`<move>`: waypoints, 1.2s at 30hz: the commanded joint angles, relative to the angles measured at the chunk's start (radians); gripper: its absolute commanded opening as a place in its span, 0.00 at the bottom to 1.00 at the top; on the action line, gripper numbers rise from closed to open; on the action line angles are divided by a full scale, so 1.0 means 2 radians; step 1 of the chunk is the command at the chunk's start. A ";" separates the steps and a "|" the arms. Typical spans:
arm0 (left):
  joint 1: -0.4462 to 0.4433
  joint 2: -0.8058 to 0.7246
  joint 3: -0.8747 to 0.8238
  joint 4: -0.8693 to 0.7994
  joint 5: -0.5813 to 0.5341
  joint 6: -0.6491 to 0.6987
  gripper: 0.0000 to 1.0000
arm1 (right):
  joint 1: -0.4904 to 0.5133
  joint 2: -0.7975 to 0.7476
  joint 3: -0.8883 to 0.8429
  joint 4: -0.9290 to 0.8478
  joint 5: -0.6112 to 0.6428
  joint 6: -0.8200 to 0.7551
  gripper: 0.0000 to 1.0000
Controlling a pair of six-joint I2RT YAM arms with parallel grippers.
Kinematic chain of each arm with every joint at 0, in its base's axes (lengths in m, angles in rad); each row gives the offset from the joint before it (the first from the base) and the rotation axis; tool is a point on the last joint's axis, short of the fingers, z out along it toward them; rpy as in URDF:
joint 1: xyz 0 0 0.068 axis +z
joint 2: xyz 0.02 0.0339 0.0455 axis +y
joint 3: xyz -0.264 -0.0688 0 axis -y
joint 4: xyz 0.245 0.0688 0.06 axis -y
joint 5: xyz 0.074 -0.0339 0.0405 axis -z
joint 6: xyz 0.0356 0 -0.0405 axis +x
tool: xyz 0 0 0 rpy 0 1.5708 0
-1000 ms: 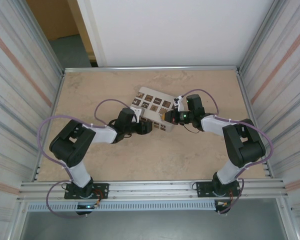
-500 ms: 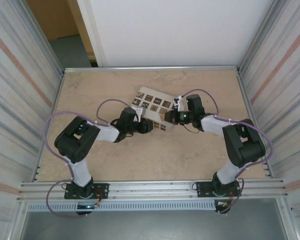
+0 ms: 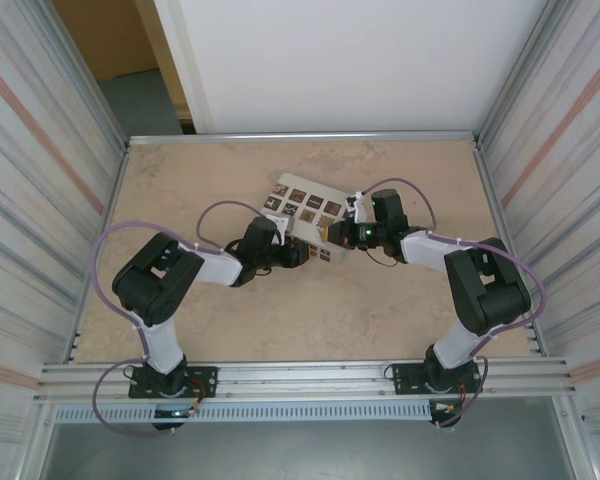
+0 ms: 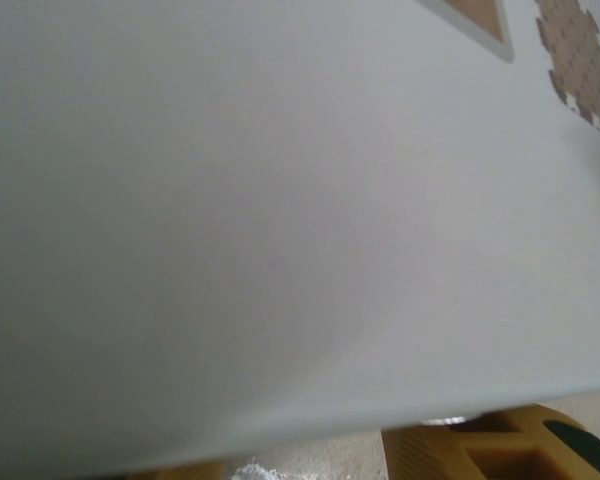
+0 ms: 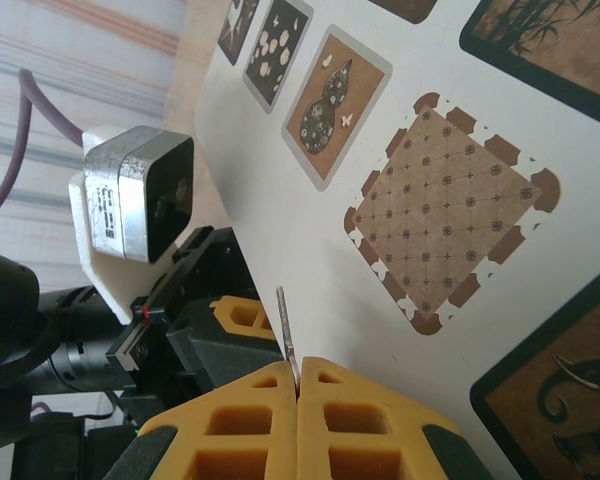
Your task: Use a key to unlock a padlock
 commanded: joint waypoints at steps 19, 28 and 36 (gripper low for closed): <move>-0.009 -0.018 0.001 0.013 -0.042 -0.028 0.20 | 0.016 -0.043 -0.012 -0.058 0.025 -0.006 0.00; -0.019 -0.063 0.010 -0.049 -0.027 -0.066 0.17 | 0.014 -0.147 -0.046 -0.112 0.061 -0.059 0.00; -0.027 -0.106 0.022 -0.112 -0.009 -0.123 0.11 | 0.069 -0.259 -0.102 -0.150 0.152 -0.120 0.00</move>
